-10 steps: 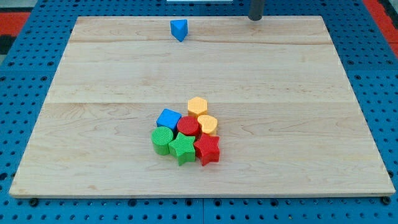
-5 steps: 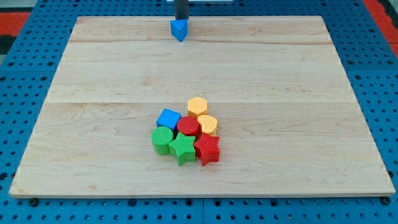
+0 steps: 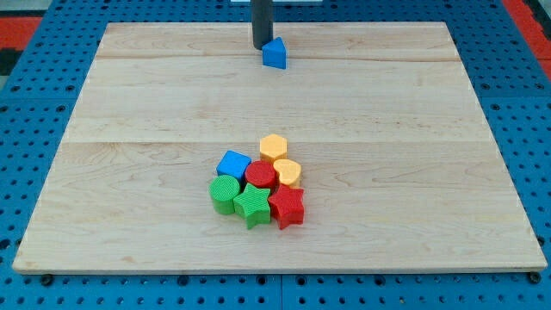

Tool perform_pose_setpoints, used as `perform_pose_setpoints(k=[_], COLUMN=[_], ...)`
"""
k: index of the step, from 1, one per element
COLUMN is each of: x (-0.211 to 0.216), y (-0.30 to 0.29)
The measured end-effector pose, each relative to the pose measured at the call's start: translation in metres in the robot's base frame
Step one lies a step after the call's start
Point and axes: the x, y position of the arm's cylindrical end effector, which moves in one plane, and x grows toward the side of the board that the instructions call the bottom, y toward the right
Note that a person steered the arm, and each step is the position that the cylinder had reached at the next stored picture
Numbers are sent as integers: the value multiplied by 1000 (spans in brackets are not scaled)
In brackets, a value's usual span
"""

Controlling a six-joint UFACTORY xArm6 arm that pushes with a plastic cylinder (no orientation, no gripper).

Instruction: Move blue triangle to the center

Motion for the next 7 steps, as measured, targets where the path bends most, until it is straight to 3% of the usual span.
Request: perform_pose_setpoints(k=[2,7], x=[23,68], y=[43,13])
